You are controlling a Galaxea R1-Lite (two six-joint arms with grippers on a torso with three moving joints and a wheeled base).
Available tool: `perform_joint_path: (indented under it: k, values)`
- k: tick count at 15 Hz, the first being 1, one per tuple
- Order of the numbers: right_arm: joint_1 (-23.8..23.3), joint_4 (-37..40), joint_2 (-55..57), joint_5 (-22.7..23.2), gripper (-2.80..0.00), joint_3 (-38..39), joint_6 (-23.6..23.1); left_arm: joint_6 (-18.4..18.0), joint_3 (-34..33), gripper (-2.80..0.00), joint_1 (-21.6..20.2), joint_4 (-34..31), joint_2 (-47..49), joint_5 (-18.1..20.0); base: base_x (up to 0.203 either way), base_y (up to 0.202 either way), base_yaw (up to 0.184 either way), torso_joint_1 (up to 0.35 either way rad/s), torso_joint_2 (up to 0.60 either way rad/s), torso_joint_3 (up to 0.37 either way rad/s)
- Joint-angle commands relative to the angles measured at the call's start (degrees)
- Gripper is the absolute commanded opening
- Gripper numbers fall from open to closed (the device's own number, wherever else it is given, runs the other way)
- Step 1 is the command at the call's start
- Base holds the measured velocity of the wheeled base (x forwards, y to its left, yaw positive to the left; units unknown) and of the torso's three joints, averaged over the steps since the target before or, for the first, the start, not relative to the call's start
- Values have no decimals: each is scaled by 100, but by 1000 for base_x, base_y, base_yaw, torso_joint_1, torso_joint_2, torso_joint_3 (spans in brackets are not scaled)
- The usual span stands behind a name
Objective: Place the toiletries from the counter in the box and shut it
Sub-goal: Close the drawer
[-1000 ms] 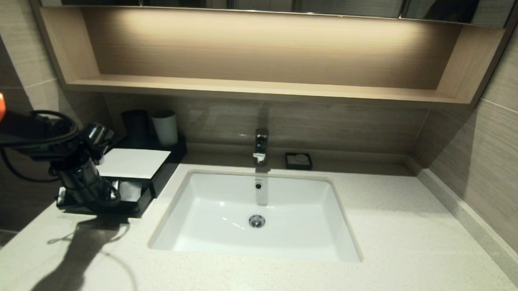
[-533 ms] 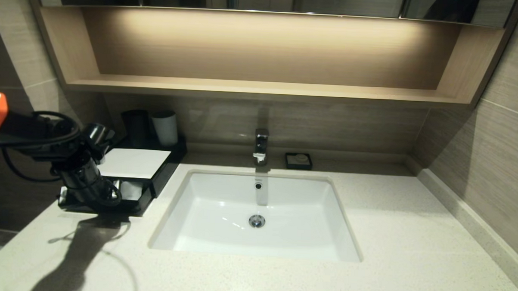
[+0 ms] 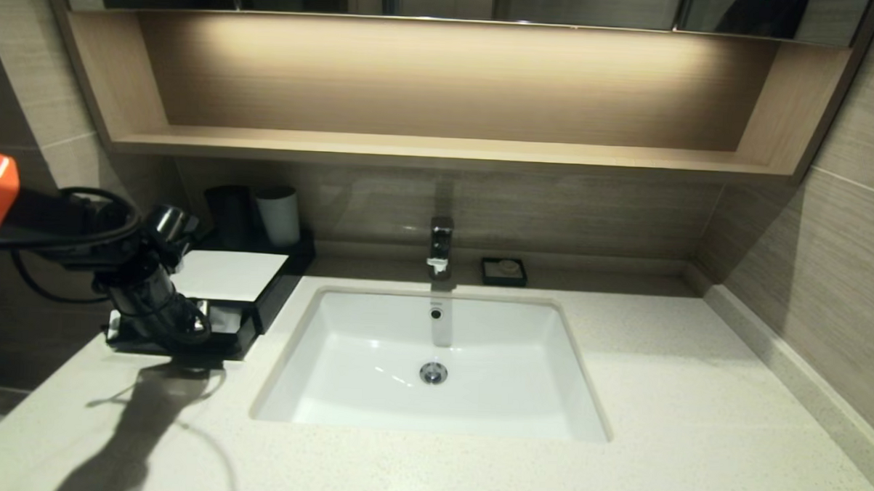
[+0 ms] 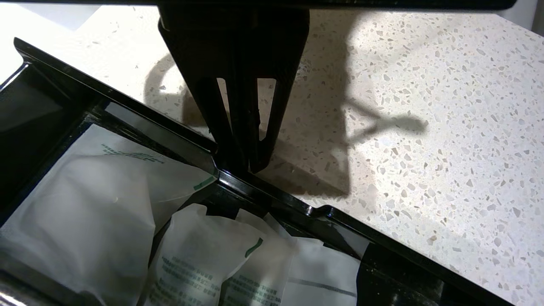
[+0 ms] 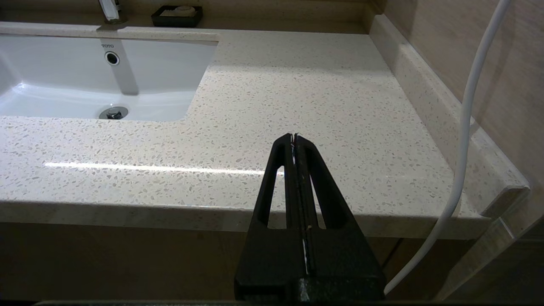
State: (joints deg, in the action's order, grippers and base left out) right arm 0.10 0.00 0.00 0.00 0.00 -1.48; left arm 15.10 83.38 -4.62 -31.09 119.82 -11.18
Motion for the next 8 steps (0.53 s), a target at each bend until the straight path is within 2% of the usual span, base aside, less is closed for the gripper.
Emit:
perform_joint_path:
  k: [1, 8]
  values:
    - [-1, 0, -9, 0, -280, 9, -2, 10, 20, -280, 5, -16, 17, -7, 0, 0, 0, 0, 0, 0]
    - [-1, 0, 0, 0, -280, 9, -2, 10, 11, -280, 5, 261, 103, -16, 0, 0, 0, 0, 0, 0]
